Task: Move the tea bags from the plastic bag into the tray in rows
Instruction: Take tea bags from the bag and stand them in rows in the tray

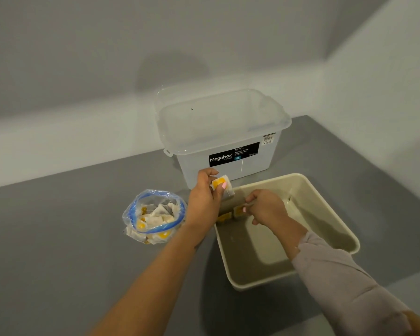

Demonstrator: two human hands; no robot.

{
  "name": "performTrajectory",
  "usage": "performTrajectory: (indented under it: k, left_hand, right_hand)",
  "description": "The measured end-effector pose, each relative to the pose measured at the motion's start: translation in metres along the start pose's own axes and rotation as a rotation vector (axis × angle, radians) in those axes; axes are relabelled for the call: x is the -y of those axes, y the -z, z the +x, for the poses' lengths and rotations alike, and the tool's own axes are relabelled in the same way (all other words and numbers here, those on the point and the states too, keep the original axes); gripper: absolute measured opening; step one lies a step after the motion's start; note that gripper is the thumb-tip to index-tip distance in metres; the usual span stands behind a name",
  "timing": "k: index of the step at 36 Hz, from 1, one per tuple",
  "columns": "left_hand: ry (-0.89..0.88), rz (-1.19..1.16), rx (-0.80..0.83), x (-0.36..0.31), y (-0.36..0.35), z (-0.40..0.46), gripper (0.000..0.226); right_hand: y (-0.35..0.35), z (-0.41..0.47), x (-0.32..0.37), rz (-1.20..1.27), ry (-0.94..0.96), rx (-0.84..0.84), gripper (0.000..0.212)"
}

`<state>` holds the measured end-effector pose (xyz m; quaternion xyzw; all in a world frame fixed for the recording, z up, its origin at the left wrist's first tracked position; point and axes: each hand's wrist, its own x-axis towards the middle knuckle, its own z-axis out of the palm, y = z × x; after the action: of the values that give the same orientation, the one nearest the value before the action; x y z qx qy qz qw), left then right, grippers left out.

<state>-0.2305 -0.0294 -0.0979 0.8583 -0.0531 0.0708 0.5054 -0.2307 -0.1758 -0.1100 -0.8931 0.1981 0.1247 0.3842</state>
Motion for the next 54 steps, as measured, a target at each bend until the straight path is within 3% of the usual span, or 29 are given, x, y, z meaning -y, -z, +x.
performTrajectory:
  k: [4, 8, 13, 19, 25, 28, 33, 38, 42, 49, 53, 54]
  left_hand:
    - [-0.014, -0.017, 0.031, -0.004, 0.001, 0.001, 0.019]
    - [-0.083, 0.057, 0.079, -0.014, -0.004, 0.01, 0.01]
    - [-0.139, 0.081, 0.126, -0.024, -0.018, 0.019, 0.006]
    - [-0.163, 0.084, 0.165, -0.024, -0.016, 0.02, 0.023]
    - [-0.019, 0.302, 0.279, -0.006, -0.006, 0.023, 0.029]
    - [0.079, 0.284, 0.344, 0.003, -0.007, 0.021, 0.03]
    - [0.099, 0.252, 0.318, 0.01, -0.008, 0.018, 0.033]
    - [0.118, 0.279, 0.322, 0.012, -0.009, 0.017, 0.036]
    - [0.112, 0.291, 0.315, 0.014, -0.01, 0.017, 0.036]
    - [0.117, 0.296, 0.326, 0.013, -0.01, 0.016, 0.036]
    - [0.119, 0.287, 0.328, 0.012, -0.01, 0.016, 0.036]
    - [0.123, 0.286, 0.331, 0.012, -0.01, 0.016, 0.036]
  right_hand:
    - [0.015, -0.002, 0.002, -0.124, 0.004, 0.031, 0.022]
    - [0.038, -0.008, 0.006, -0.112, 0.212, 0.075, 0.04]
    - [0.054, -0.013, 0.005, 0.04, 0.347, 0.031, 0.015]
    - [0.056, 0.002, -0.017, 0.111, 0.241, 0.01, 0.023]
    - [0.048, 0.016, -0.03, 0.048, 0.084, 0.062, 0.015]
    - [0.04, 0.021, -0.034, -0.004, 0.029, 0.082, 0.021]
    - [0.033, 0.028, -0.035, -0.057, -0.01, 0.105, 0.03]
    - [0.026, 0.034, -0.039, -0.037, -0.034, 0.145, 0.01]
    - [0.022, 0.037, -0.041, -0.036, -0.024, 0.15, 0.006]
    - [0.018, 0.039, -0.042, -0.001, -0.055, 0.108, 0.026]
    - [0.019, 0.039, -0.042, 0.015, -0.048, 0.09, 0.004]
    - [0.019, 0.04, -0.042, 0.016, -0.042, 0.086, 0.011]
